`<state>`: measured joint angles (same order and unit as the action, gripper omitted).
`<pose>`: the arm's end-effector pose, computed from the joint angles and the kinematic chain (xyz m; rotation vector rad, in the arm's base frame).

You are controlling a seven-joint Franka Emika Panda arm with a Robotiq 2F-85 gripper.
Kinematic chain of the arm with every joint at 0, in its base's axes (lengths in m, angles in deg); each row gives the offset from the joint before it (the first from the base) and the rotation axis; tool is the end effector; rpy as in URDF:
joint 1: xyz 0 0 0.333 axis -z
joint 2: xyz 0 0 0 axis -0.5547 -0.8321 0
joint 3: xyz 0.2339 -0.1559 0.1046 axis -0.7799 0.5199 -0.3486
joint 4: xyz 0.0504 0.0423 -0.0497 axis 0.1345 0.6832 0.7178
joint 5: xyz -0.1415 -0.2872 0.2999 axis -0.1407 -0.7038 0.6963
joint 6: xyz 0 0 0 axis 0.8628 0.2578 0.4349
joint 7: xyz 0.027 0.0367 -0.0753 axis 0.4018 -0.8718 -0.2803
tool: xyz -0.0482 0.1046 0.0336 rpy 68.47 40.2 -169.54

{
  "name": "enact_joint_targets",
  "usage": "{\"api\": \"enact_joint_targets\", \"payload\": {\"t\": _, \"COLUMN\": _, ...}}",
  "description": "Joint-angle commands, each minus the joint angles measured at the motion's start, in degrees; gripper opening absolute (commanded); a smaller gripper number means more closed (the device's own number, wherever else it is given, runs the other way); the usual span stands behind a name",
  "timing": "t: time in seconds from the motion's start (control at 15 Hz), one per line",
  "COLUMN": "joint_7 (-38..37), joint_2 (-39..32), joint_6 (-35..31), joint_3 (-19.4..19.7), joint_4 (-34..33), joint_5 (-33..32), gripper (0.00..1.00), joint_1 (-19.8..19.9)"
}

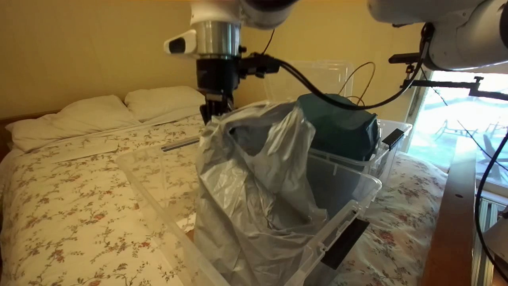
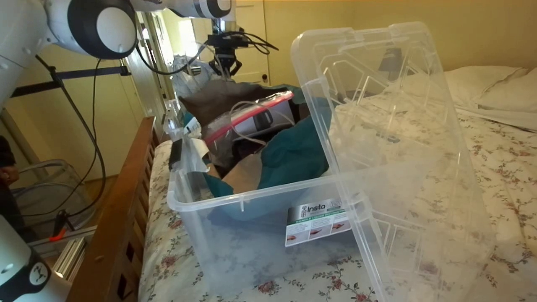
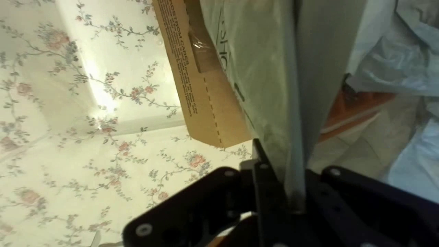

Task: Move the grey plastic bag to the container on the right.

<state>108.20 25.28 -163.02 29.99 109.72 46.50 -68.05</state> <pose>0.5482 0.5695 0.4418 -2.2594 -1.9841 -0.0276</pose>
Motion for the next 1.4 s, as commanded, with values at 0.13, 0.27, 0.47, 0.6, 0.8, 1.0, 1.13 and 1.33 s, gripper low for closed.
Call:
{"api": "enact_joint_targets", "payload": {"t": 0.13, "joint_7": -4.60, "joint_2": 4.38, "joint_6": -0.15, "joint_3": 0.51, "joint_4": 2.01, "joint_5": -0.92, "gripper": 0.01, "joint_1": -0.85}}
{"api": "enact_joint_targets", "payload": {"t": 0.27, "joint_7": -6.00, "joint_2": 5.06, "joint_6": -1.61, "joint_3": 0.86, "joint_4": 2.46, "joint_5": -0.89, "gripper": 0.00, "joint_1": -0.99}}
{"api": "enact_joint_targets", "payload": {"t": 0.47, "joint_7": -11.14, "joint_2": 9.39, "joint_6": -5.64, "joint_3": 2.40, "joint_4": 3.70, "joint_5": -1.37, "gripper": 0.00, "joint_1": 0.11}}
{"api": "enact_joint_targets", "payload": {"t": 0.6, "joint_7": -13.86, "joint_2": 12.24, "joint_6": -5.31, "joint_3": 3.54, "joint_4": 4.20, "joint_5": -1.71, "gripper": 0.00, "joint_1": 0.63}}
{"api": "enact_joint_targets", "payload": {"t": 0.8, "joint_7": -18.44, "joint_2": 16.13, "joint_6": -4.77, "joint_3": 5.41, "joint_4": 4.04, "joint_5": -2.42, "gripper": 0.00, "joint_1": 0.82}}
{"api": "enact_joint_targets", "payload": {"t": 1.0, "joint_7": -23.58, "joint_2": 19.70, "joint_6": -4.11, "joint_3": 7.59, "joint_4": 3.02, "joint_5": -4.03, "gripper": 0.00, "joint_1": 0.00}}
{"api": "enact_joint_targets", "payload": {"t": 1.13, "joint_7": -27.67, "joint_2": 22.02, "joint_6": -3.07, "joint_3": 8.91, "joint_4": 2.18, "joint_5": -5.26, "gripper": 0.00, "joint_1": -0.23}}
{"api": "enact_joint_targets", "payload": {"t": 1.33, "joint_7": -23.91, "joint_2": 18.78, "joint_6": -2.85, "joint_3": 8.18, "joint_4": 2.98, "joint_5": -3.67, "gripper": 0.01, "joint_1": 0.66}}
